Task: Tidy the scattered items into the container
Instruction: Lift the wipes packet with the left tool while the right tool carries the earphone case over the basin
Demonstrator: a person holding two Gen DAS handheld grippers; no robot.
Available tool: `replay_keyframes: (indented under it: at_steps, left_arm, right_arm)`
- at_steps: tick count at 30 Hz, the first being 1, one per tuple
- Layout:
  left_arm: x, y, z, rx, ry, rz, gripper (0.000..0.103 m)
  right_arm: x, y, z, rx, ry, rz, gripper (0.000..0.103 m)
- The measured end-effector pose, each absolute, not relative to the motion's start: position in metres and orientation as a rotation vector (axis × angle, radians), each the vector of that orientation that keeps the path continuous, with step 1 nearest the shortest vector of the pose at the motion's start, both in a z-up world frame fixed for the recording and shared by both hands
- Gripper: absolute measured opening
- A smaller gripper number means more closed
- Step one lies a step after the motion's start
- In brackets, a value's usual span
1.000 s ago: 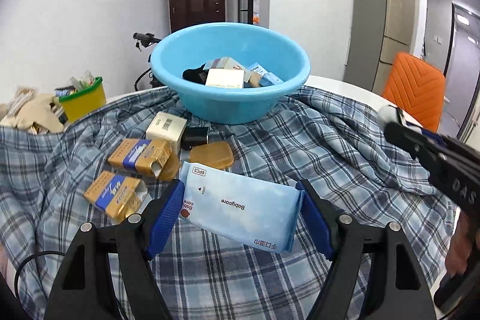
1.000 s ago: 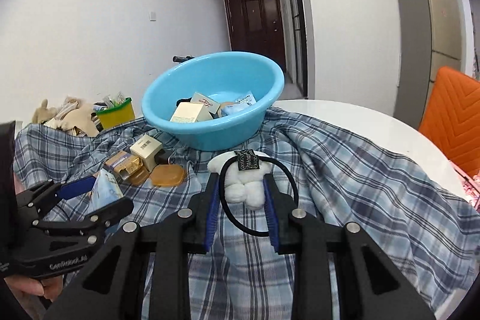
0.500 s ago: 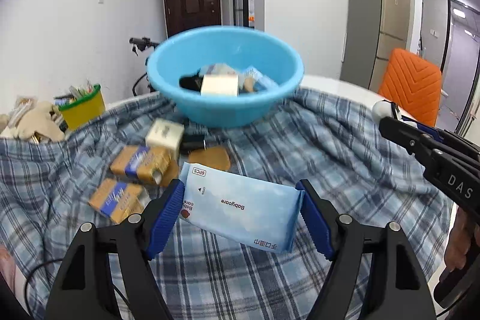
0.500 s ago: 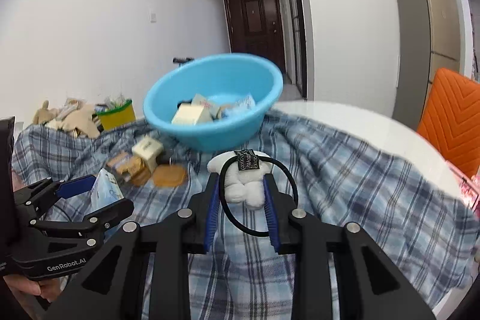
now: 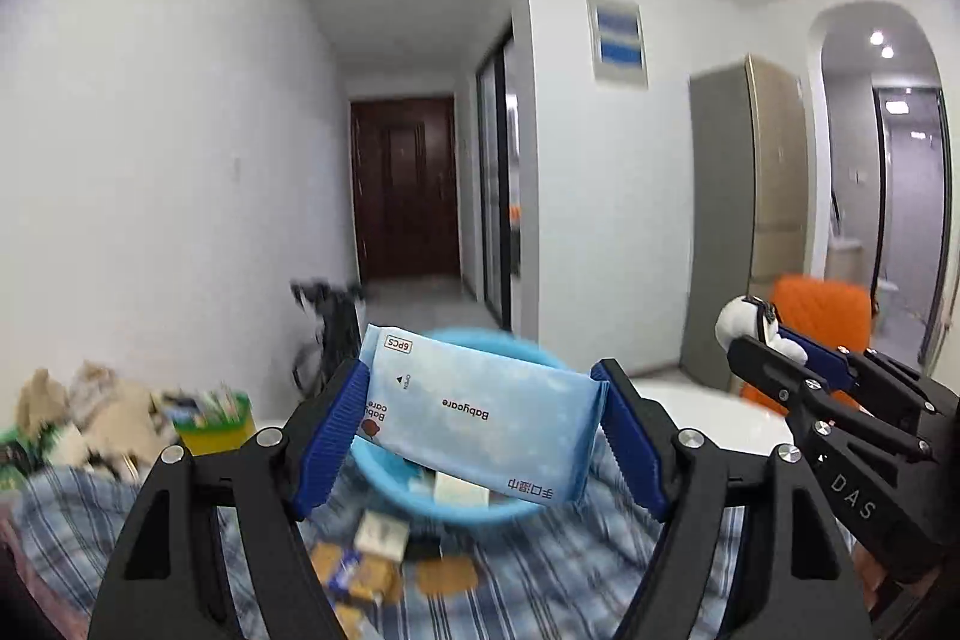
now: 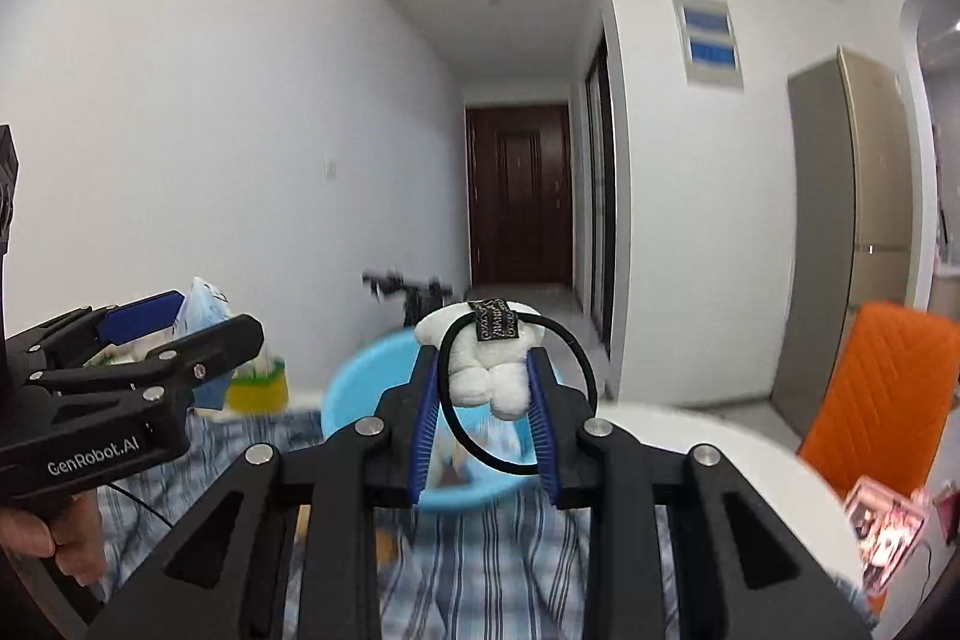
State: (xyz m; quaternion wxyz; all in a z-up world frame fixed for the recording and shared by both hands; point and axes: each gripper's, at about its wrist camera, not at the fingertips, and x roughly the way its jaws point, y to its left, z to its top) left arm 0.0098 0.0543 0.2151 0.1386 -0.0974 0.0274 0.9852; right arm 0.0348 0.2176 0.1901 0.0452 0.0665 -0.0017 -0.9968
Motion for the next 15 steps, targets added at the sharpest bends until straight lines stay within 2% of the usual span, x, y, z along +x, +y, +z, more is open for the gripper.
replay_keyframes:
  at_steps: [6, 15]
  left_arm:
    - [0.021, 0.048, 0.227, -0.218, 0.069, 2.852, 0.078]
    - [0.018, 0.056, 0.215, -0.283, 0.098, 2.817, 0.078]
  right_arm:
    - [0.051, 0.204, 0.209, 0.087, 0.065, -3.045, 0.027]
    - [0.051, 0.19, 0.2, 0.112, 0.074, -3.023, 0.027]
